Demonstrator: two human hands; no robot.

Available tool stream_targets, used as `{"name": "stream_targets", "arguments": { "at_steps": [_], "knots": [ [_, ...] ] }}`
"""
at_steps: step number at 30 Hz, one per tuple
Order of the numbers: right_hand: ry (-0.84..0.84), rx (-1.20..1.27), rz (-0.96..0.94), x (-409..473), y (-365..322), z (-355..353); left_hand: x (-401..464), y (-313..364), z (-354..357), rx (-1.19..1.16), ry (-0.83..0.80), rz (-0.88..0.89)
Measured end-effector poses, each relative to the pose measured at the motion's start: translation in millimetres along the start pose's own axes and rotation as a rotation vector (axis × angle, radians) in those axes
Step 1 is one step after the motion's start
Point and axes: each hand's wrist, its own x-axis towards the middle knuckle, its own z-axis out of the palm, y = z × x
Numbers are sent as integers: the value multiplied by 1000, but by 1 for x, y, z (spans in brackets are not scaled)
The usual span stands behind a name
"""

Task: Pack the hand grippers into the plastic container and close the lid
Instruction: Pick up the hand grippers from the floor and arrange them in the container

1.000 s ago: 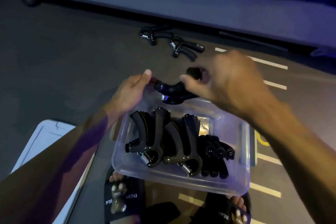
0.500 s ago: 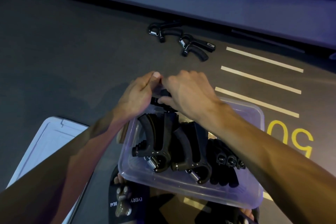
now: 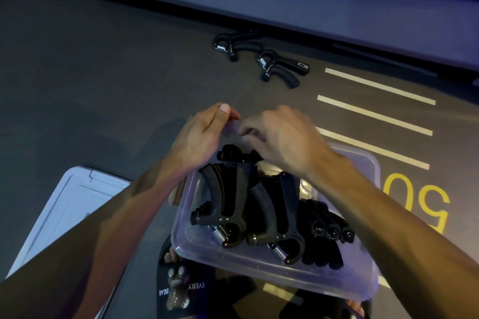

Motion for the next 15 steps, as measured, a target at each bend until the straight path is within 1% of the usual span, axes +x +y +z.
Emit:
{"name": "stream_targets", "arguments": {
  "at_steps": [2,4,7,12,15],
  "knots": [
    [19,16,67,-13,14,-6,-1,2,-1,3,-1,-10],
    [-11,43,112,-21,23,-6,-1,3,-2,28,-3,-9],
    [-38,95,128,-23,24,5,-2,5,-2,39,4,4],
    [30,120,152,-19,26,17,-2,4,-1,43,9,-6],
    [58,161,126,-22,28,21,0,2,-1,50,10,0]
  ]
}}
